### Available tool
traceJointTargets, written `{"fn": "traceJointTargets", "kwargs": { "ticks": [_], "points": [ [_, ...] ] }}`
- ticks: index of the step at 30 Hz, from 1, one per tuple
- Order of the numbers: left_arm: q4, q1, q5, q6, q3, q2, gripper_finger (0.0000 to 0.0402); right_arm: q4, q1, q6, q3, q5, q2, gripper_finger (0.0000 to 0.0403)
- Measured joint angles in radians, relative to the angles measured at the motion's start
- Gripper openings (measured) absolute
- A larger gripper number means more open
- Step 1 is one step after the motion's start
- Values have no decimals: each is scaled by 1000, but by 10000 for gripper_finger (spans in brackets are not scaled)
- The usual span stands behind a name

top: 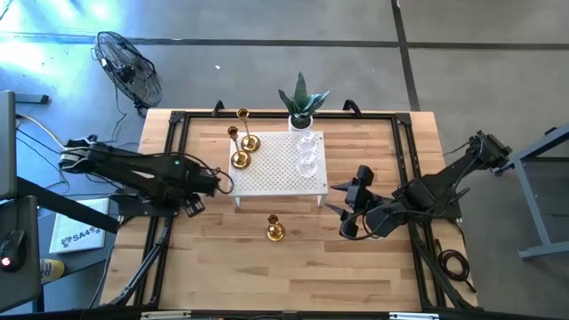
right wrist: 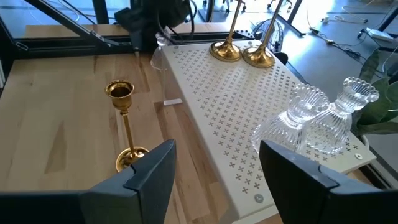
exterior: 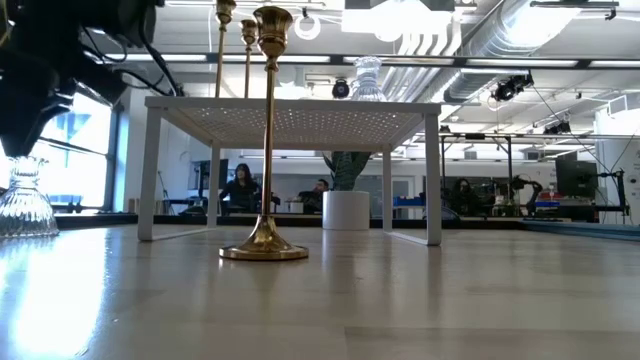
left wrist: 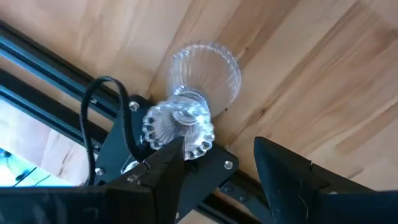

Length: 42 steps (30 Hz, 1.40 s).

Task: Pick & Place candle stick holders
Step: Put the transparent candle holder on the shelf aligned with the other transparent candle holders

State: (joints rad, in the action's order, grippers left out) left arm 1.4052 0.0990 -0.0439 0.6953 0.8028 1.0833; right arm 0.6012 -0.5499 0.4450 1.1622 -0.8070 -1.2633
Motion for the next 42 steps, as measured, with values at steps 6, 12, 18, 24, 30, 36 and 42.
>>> {"fn": "traceJointTargets", "kwargs": {
  "ticks": [6, 12, 18, 24, 30, 36, 42],
  "points": [
    [-2, 0, 6, -19, 0, 59, 186, 0, 0, 0, 0, -2, 0, 224],
    [-4, 0, -10, -3, 0, 60, 186, 0, 0, 0, 0, 7, 0, 225],
    [-5, 0, -10, -2, 0, 60, 186, 1, 0, 0, 0, 32, 0, 224],
    [-129, 0, 36, -41, -21, 58, 186, 1, 0, 0, 0, 32, 0, 224],
    [-146, 0, 30, -49, -57, 56, 186, 1, 0, 0, 0, 32, 0, 224],
    [-146, 0, 21, -51, -63, 55, 171, 1, 0, 0, 0, 32, 0, 225],
    [-141, 0, -15, -36, -64, 56, 56, 1, 0, 0, 0, 32, 0, 224]
  ]
}}
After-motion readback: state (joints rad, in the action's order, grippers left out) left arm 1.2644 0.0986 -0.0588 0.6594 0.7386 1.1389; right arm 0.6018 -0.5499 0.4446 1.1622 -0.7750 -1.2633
